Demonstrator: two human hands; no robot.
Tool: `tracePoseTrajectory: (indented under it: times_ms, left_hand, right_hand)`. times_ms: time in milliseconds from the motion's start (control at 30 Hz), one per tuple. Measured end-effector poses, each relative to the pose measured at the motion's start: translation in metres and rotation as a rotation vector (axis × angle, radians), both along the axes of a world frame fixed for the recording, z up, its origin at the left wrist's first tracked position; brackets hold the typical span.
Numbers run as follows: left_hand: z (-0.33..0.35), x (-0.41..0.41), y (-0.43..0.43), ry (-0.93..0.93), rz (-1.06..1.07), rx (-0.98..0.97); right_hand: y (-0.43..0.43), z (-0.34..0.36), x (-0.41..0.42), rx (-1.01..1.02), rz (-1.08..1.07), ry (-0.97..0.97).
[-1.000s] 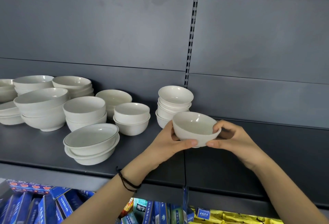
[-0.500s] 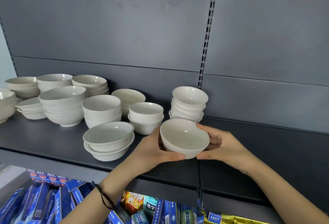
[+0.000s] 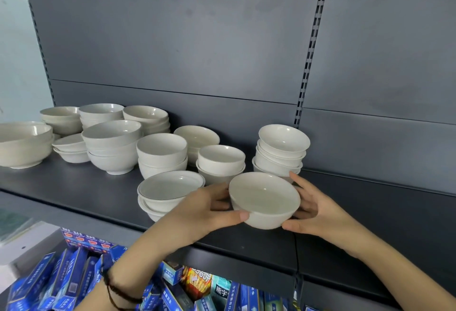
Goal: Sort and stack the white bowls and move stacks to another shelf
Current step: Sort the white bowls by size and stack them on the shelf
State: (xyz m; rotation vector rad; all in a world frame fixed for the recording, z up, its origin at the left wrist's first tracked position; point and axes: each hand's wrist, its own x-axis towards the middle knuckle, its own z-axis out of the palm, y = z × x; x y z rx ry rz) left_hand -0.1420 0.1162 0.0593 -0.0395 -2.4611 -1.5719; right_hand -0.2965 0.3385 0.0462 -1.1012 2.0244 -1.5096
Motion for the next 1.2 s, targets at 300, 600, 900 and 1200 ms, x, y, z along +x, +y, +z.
tracePoseTrajectory:
  times_ms: [300, 600, 900, 1200]
  left_hand:
    - [-0.009, -0.01, 0.014, -0.032, 0.024, 0.127]
    - [0.062, 0.008, -0.011, -0.038, 0.245, -0.09]
    - [0.062, -0.047, -0.063, -0.099, 0.399, -0.549]
    - [0.053, -0.052, -0.064, -0.154, 0.409, -0.585]
  right_hand:
    - [-0.005, 0.004, 0.005, -0.003, 0.1, -0.019]
    - [-0.005, 0.006, 0.0, 0.019, 0.114, -0.031]
    - [-0.008, 0.002, 0.0, -0.028, 0.104, -0.069]
    - [-0.009, -0.001, -0.001, -0.071, 0.115, -0.09]
